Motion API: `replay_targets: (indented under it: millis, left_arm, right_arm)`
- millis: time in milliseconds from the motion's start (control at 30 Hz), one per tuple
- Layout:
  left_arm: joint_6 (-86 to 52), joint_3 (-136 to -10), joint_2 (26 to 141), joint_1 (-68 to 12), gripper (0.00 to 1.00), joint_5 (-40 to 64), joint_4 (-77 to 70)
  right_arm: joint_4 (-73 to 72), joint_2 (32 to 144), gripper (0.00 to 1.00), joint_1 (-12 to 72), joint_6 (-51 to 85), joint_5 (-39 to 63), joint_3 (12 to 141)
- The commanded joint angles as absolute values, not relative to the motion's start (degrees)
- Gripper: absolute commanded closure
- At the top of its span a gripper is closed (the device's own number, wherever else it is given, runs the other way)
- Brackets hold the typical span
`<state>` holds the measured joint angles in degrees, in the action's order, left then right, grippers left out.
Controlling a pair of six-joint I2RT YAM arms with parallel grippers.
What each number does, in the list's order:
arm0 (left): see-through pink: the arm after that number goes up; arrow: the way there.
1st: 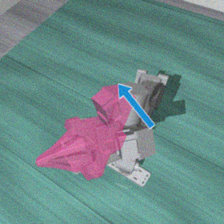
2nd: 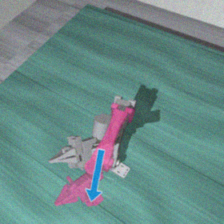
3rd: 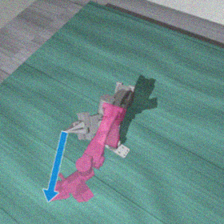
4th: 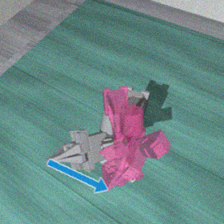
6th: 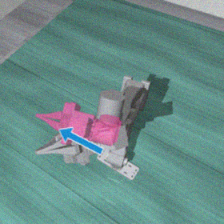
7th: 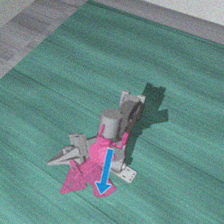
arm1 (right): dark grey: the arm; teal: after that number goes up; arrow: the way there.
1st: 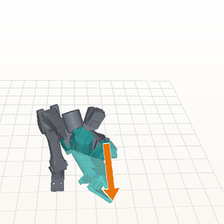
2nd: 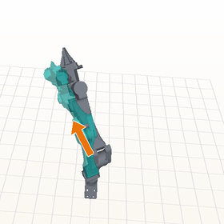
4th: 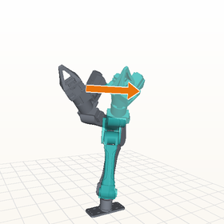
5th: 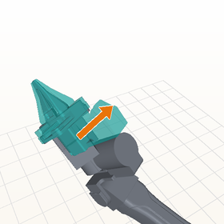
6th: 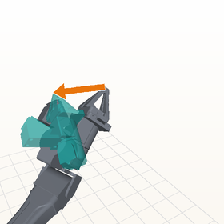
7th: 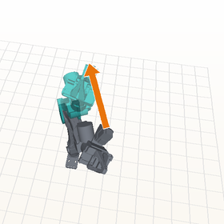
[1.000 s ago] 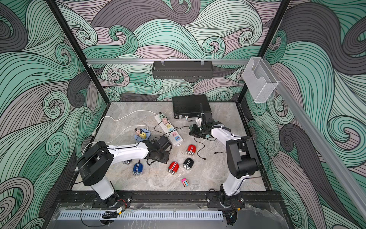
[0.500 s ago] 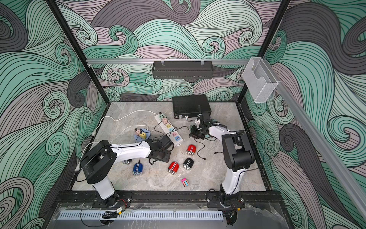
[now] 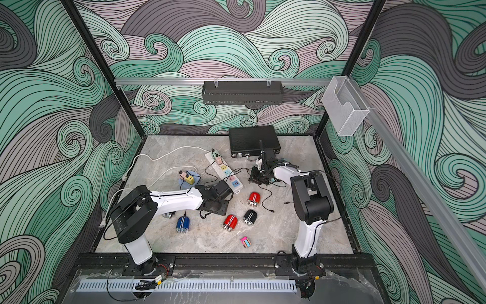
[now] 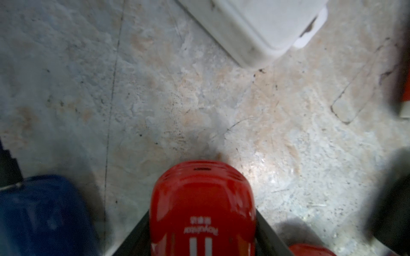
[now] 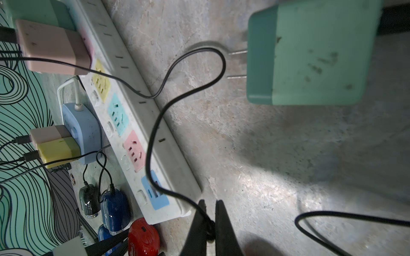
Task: Unplug the electric shaver
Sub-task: Place the charging cable at the center of the board, then remove the plug from the socket.
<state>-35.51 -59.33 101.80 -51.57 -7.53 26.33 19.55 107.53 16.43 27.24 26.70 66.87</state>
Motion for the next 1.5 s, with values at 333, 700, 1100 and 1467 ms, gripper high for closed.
replay_targets:
  millis: [333,700,1100,1467]
  left_arm:
    - [-36.3,-59.9,101.2,-52.5,0.31,-7.6,29.5]
    - [-34.5,-62.5,95.0,-51.8,0.31,-11.7,31.6]
    - [-32.7,-65.9,92.9,-44.2,0.32,-9.9,30.2]
    - [-34.8,-69.8,95.3,-35.2,0.46,-2.5,27.9]
  right_arm:
    - [22.0,110.4,0.90,17.9,27.4,24.5,69.0]
    - [22.5,110.3,0.84,18.6,27.3,23.9,68.3]
    - [25.4,106.2,0.77,18.7,26.0,23.0,69.1]
    - [29.4,102.5,0.65,21.2,22.9,18.3,74.0]
